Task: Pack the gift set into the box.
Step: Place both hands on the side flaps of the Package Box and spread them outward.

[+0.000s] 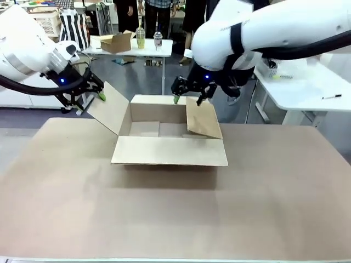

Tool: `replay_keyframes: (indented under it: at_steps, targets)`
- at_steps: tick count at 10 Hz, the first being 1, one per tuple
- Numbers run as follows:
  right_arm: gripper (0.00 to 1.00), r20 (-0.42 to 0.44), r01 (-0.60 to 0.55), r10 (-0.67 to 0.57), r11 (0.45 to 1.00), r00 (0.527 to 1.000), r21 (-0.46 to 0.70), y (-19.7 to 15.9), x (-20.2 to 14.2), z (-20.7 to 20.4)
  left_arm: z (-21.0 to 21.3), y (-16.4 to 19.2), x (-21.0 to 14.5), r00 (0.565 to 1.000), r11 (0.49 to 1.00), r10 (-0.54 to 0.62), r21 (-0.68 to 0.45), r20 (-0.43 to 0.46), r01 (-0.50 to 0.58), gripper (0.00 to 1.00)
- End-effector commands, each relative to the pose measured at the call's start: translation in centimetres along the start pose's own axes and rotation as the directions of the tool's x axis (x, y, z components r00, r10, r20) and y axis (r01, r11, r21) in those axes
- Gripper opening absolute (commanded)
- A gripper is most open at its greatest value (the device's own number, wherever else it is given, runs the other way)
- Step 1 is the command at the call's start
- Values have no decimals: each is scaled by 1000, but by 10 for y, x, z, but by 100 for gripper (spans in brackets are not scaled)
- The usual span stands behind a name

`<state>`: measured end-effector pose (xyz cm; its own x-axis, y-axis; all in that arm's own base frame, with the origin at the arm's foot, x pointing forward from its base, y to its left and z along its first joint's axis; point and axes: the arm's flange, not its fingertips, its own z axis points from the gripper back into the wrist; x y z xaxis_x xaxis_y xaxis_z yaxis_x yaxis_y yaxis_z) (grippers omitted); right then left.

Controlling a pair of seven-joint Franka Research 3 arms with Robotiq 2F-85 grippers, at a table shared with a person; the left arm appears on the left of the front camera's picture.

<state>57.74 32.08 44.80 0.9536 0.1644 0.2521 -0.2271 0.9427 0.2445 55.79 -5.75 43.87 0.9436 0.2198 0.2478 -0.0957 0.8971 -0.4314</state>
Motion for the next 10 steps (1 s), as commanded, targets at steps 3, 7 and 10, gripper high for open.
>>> replay_keyframes:
  at_steps: [3, 7, 10]
  targets:
    - [100, -7, 16, -15, 1000, 1000, 21, -5, 1, 10, 2, -2, -1, 1000, 1000, 8, 11, 6, -8, 100]
    - [100, -159, 64, -209, 774, 965, -631, 39, 13, 8, 2, -2, -1, 1000, 1000, 8, 11, 6, -8, 100]
    - [100, -135, 71, -197, 779, 971, -623, 45, 35, -15, 2, -2, -1, 1000, 1000, 8, 11, 6, -8, 100]
